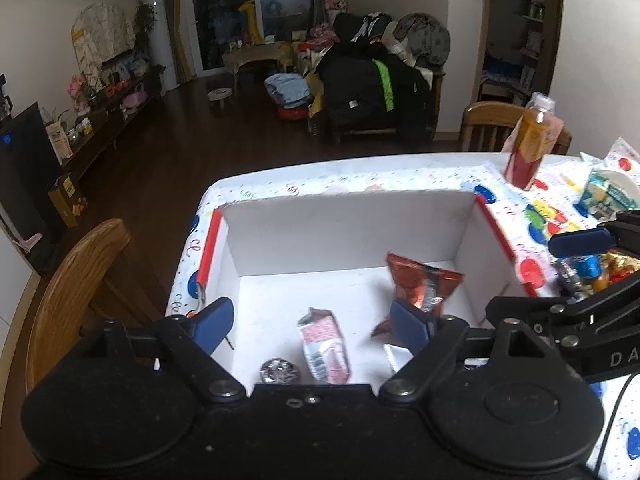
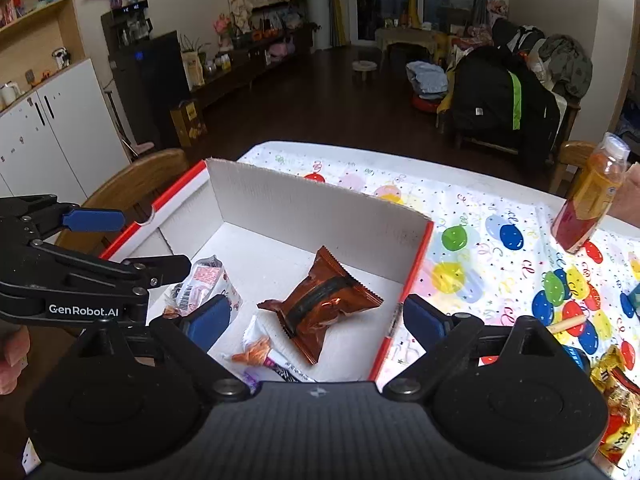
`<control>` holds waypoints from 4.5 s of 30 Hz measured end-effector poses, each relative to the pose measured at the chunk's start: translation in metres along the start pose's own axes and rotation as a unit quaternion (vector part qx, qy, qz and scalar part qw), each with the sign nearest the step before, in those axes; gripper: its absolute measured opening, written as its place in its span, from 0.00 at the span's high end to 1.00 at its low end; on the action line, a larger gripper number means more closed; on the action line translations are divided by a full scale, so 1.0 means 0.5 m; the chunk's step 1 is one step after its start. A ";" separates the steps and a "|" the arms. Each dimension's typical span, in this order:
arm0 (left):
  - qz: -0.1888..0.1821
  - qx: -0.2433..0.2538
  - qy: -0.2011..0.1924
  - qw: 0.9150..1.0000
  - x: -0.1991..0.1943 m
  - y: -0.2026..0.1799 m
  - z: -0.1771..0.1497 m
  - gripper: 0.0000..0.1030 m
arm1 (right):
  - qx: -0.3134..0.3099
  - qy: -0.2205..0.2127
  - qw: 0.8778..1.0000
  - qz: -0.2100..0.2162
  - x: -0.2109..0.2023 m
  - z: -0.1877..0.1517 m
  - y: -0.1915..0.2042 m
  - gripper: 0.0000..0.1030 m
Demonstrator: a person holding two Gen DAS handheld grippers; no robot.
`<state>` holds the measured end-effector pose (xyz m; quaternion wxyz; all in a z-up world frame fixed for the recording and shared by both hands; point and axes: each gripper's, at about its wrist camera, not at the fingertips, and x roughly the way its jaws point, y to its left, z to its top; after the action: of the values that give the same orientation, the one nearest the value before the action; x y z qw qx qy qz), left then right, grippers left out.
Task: Organize snacks
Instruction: 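Withdraw both grippers from the box back over the snack pile, then grasp the black striped packet with the left gripper while the right gripper grasps the yellow-red chip bag, then carry both held snacks over the red box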
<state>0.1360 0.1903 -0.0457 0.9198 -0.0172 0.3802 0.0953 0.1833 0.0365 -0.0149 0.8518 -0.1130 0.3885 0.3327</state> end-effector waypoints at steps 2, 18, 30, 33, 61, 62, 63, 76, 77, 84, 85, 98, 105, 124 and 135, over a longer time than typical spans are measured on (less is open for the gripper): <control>-0.004 0.000 -0.005 1.000 -0.015 -0.011 0.000 0.16 | 0.003 -0.007 1.000 0.003 -0.018 -0.004 -0.005 0.03; -0.063 0.014 -0.062 0.996 -0.119 -0.125 0.009 0.05 | 0.037 -0.068 0.997 0.011 -0.181 -0.063 -0.099 0.01; -0.113 0.015 -0.095 0.989 -0.138 -0.262 0.007 0.00 | 0.058 -0.101 0.993 -0.030 -0.294 -0.152 -0.240 0.01; -0.124 0.009 -0.088 0.988 -0.127 -0.294 0.008 0.00 | 0.065 -0.091 0.993 -0.047 -0.302 -0.181 -0.278 0.01; -0.112 0.053 -0.005 0.992 0.120 -0.536 -0.021 0.08 | 0.164 -0.017 0.977 -0.132 -0.200 -0.286 -0.567 0.01; -0.111 0.054 -0.003 0.992 0.130 -0.539 -0.022 0.10 | 0.167 -0.014 0.977 -0.131 -0.190 -0.285 -0.570 0.01; -0.110 0.055 0.000 0.992 0.140 -0.541 -0.022 0.11 | 0.169 -0.010 0.977 -0.129 -0.179 -0.283 -0.573 0.01; -0.135 0.038 0.041 0.989 0.231 -0.549 -0.025 0.32 | 0.169 0.025 0.978 -0.116 -0.079 -0.274 -0.573 0.02; -0.135 0.041 0.042 0.989 0.234 -0.553 -0.024 0.34 | 0.168 0.026 0.979 -0.114 -0.074 -0.273 -0.572 0.04; -0.149 0.050 0.052 0.986 0.256 -0.572 -0.016 0.44 | 0.188 0.038 0.975 -0.114 -0.043 -0.271 -0.582 0.16; -0.152 0.050 0.053 0.986 0.257 -0.573 -0.015 0.46 | 0.195 0.040 0.974 -0.112 -0.040 -0.271 -0.586 0.20; -0.169 0.019 0.067 0.983 0.272 -0.556 -0.010 0.69 | 0.226 0.040 0.968 -0.106 -0.041 -0.277 -0.599 0.57; -0.169 0.009 0.063 0.984 0.258 -0.543 -0.013 0.74 | 0.224 0.040 0.968 -0.109 -0.051 -0.283 -0.593 0.61; -0.179 0.019 0.052 0.982 0.132 -0.503 -0.021 0.75 | 0.190 0.017 0.978 -0.082 -0.164 -0.263 -0.510 0.63; -0.178 0.016 0.026 0.984 0.032 -0.447 -0.007 0.75 | 0.147 0.004 0.988 -0.054 -0.210 -0.216 -0.407 0.63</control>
<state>0.1867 -0.0268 -0.0687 0.9121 -0.0727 0.3962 -0.0759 0.2031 -0.2159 -0.0237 0.8742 -0.0084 0.4303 0.2249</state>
